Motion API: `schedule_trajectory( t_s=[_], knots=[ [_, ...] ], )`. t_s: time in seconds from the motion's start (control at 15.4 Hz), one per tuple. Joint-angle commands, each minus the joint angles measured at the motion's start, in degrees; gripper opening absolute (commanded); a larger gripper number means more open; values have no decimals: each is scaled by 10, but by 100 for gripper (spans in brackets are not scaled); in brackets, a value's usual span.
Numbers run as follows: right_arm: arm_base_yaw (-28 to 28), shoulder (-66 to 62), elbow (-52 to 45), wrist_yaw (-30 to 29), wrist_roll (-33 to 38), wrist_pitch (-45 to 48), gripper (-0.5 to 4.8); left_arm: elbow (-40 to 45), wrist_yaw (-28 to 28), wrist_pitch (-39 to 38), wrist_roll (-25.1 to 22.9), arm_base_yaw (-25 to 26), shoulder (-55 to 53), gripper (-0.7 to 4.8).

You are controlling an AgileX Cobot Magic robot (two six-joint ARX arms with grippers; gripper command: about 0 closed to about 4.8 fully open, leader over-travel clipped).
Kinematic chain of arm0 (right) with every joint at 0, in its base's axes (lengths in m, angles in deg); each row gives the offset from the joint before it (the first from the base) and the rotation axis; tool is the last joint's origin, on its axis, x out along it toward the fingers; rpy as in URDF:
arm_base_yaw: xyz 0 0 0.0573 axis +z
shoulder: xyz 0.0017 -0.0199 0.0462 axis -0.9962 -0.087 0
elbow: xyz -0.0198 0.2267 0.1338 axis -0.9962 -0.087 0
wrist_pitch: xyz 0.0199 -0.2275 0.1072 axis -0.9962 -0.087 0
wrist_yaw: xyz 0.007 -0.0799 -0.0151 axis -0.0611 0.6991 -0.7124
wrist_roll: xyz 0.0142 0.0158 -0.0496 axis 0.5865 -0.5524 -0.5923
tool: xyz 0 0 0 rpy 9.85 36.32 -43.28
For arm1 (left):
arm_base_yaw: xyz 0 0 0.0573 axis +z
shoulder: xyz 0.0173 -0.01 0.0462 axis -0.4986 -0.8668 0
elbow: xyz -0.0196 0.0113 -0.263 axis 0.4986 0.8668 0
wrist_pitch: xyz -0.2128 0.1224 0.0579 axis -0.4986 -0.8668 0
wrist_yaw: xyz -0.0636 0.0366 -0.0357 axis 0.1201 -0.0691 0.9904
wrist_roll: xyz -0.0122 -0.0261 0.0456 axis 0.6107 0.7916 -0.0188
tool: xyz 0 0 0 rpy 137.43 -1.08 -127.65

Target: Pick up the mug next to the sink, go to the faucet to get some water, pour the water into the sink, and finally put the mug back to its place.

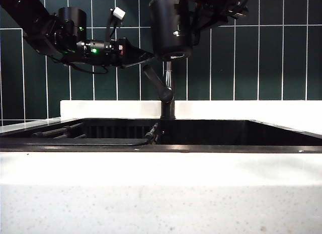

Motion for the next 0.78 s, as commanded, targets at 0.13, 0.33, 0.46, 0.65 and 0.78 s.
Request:
schedule_trajectory(
  t_s=[0.13,0.33,0.46,0.65,0.78],
  knots=[
    [1,5,5,-2,-1,15,-1,-2,-52,15,-26,-2,3,241],
    [-2,5,5,-1,-7,14,-1,-2,-73,13,-37,-7,-12,241],
    [-2,5,5,0,-13,9,-1,-2,-61,9,-36,-13,-17,241],
    [-5,5,5,0,-13,8,-1,-2,7,6,-10,-19,-17,237],
    [-5,5,5,0,-12,19,-1,-2,11,-3,-7,-20,-17,237]
  ],
)
